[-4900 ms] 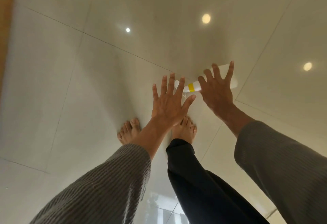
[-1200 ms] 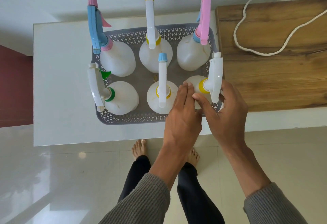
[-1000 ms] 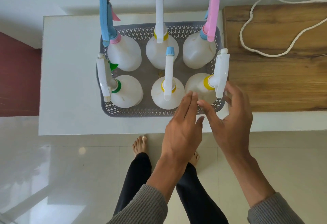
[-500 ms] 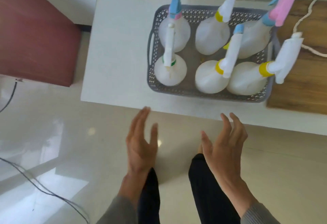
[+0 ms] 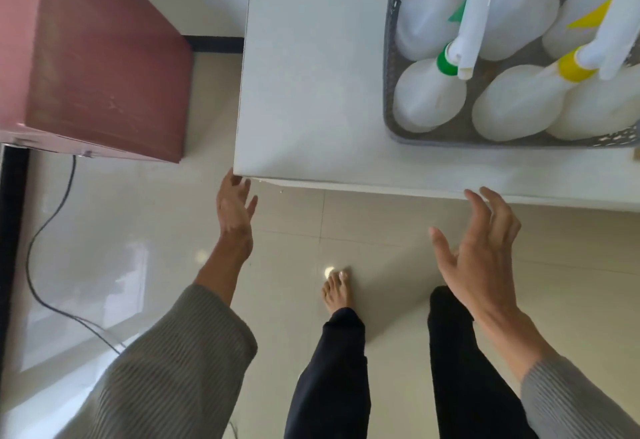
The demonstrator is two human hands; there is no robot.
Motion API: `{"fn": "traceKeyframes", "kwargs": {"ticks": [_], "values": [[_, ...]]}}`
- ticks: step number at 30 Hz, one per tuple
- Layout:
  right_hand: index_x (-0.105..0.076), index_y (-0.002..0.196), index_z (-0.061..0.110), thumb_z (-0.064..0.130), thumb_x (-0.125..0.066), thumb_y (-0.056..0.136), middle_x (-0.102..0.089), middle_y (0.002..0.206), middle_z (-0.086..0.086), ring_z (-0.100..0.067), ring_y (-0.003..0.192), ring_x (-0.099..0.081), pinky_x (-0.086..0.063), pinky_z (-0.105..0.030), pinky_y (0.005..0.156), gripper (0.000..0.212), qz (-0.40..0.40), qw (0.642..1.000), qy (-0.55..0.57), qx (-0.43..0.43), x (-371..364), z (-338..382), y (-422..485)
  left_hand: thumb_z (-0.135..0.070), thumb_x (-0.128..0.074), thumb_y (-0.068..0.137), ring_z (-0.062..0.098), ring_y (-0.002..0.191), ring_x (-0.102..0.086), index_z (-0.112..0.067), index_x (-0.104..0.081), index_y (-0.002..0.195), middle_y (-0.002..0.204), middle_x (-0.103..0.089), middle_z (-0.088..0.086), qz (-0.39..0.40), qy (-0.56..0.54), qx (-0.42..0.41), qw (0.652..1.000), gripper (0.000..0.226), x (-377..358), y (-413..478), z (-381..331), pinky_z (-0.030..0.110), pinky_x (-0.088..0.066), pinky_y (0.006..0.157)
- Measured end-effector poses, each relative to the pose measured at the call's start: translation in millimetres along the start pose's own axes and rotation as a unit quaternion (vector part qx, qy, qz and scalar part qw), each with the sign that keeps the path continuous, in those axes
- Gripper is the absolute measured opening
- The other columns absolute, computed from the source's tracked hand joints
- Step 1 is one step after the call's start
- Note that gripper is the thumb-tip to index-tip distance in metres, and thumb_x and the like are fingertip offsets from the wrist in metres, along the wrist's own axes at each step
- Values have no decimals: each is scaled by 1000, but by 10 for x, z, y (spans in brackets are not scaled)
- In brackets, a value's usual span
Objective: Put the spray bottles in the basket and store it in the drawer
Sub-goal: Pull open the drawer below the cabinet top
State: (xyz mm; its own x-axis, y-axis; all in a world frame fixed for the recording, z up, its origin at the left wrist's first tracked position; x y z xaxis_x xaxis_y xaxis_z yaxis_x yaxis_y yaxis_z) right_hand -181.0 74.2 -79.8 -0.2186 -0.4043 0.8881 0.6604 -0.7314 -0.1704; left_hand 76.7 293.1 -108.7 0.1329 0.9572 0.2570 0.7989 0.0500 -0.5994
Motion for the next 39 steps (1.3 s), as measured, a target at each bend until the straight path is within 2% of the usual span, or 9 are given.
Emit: {"fn": "traceKeyframes", "kwargs": {"ticks": [5, 15, 19, 22, 24, 26, 28, 33, 39], "values": [[-29, 151, 2, 29, -70, 89, -25, 156, -20, -35, 142, -25, -42, -53, 111, 79, 10, 999, -24, -36, 28, -34, -104, 2, -33, 92, 17, 129, -52, -19, -48, 139, 139, -50, -10, 46, 35, 2, 998, 54, 16, 28, 72, 40, -47, 105], [-4, 159, 6, 42, -59, 95, 4, 168, -13, -32, 155, 5, -13, -49, 126, 91, 84, 989, -120, -26, 28, -202, -139, 5, -47, 81, 12, 107, -61, -27, -51, 129, 117, -55, -27, 54, 78, -59, 994, 58, 27, 0, 197, 41, -51, 99], [-3, 159, 10, 42, -57, 96, 7, 168, -10, -33, 155, 8, -13, -52, 125, 90, 96, 986, -136, -31, -13, -252, -130, -1, -48, 82, 17, 122, -57, -19, -45, 142, 144, -51, -7, 53, 118, -62, 990, 62, 110, 40, 236, 44, -47, 106], [0, 160, 14, 45, -55, 96, 10, 168, -10, -34, 154, 8, -14, -56, 124, 89, 111, 981, -154, -33, -54, -295, -123, -20, -51, 95, 25, 139, -41, -17, -36, 149, 154, -41, 5, 29, 218, -93, 971, 56, 145, 6, 304, 43, -33, 116], [2, 160, 17, 47, -51, 97, 14, 167, -9, -34, 154, 9, -15, -58, 123, 87, 120, 977, -172, -33, -78, -332, -122, -29, -50, 100, 32, 146, -29, -8, -28, 152, 158, -33, 15, 11, 318, -194, 928, 61, 105, -152, 368, 46, -23, 121], [5, 160, 20, 49, -48, 99, 17, 167, -8, -34, 154, 11, -14, -59, 122, 85, 136, 974, -181, -33, -103, -366, -142, -29, -49, 102, 35, 150, -21, 1, -22, 153, 160, -25, 22, 9, 391, -324, 861, 65, 1, -391, 446, 47, -17, 124], [9, 159, 23, 50, -45, 99, 19, 166, -6, -32, 154, 15, -12, -61, 122, 85, 149, 972, -176, -37, -124, -396, -184, -30, -48, 102, 33, 152, -16, 1, -19, 154, 162, -20, 21, 62, 441, -408, 797, 68, -161, -613, 543, 47, -18, 124], [14, 158, 25, 57, -41, 98, 22, 166, -3, -31, 153, 18, -9, -61, 122, 87, 158, 970, -182, -35, -133, -446, -292, -45, -37, 101, 28, 154, 5, -18, 1, 158, 167, 4, 8, 229, 549, -454, 663, 74, -696, -993, 766, 48, -6, 125], [17, 157, 29, 64, -43, 94, 24, 165, -1, -30, 153, 17, -9, -60, 123, 93, 161, 968, -191, -28, -143, -540, -433, -66, -19, 96, 32, 151, 18, -21, 15, 156, 165, 18, 7, 246, 650, -420, 584, 82, -969, -1183, 947, 51, 1, 125]]}}
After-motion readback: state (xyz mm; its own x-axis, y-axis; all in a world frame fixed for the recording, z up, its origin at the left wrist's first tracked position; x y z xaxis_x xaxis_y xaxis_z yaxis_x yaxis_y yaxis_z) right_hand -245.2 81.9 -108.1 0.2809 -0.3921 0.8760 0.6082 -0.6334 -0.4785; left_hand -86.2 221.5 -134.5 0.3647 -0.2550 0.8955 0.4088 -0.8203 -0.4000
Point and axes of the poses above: each hand's wrist, its own y-axis towards the middle knuckle, its own x-axis out of the back of the hand, z = x × y, the point moved 1 cm from there along y, towards the middle knuckle
